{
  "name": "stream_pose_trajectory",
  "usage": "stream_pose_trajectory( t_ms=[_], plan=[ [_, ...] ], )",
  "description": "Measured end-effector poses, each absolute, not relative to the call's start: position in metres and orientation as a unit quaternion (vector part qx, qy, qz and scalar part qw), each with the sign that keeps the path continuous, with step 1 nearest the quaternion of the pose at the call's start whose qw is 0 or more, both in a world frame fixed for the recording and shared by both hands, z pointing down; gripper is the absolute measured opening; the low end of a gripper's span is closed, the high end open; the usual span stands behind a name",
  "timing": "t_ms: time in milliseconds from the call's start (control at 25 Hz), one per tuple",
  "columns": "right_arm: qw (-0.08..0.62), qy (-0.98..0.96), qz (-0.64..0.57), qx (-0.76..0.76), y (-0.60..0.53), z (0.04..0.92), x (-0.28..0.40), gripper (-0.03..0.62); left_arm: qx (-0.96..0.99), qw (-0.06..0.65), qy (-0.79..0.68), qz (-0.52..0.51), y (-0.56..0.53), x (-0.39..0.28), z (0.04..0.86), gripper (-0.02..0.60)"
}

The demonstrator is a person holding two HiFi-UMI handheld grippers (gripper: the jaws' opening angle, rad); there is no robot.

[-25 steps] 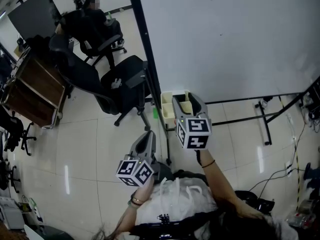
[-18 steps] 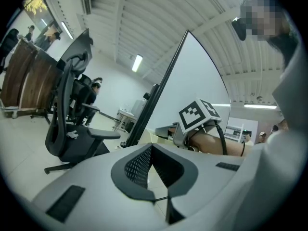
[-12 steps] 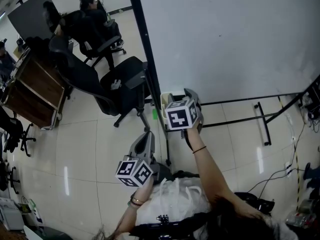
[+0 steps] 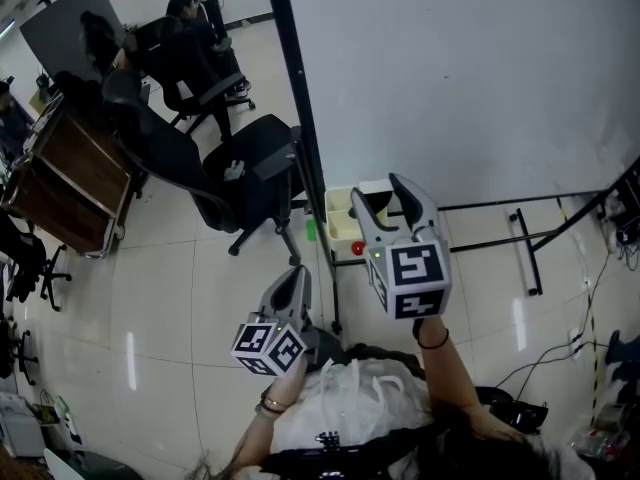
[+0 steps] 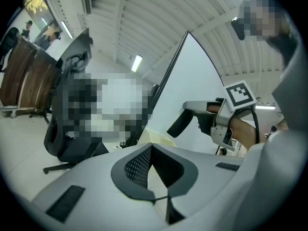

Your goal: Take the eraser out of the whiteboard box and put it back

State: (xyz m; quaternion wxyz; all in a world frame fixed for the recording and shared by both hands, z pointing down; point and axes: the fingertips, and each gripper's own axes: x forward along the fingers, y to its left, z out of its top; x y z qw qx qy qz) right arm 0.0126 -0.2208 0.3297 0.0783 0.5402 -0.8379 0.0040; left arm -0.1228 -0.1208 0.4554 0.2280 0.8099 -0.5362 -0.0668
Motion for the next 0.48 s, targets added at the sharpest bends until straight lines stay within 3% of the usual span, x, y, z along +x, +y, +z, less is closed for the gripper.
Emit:
stream_pose_trajectory(
  t_ms=[480],
  plan=[
    [0.090,-0.839,0.026,0.536,-0.198,0.355,0.015,0.267,0.817,0.227,-0.526,-0.068,-0.120,-0.118,0.455,-0.015]
  ],
)
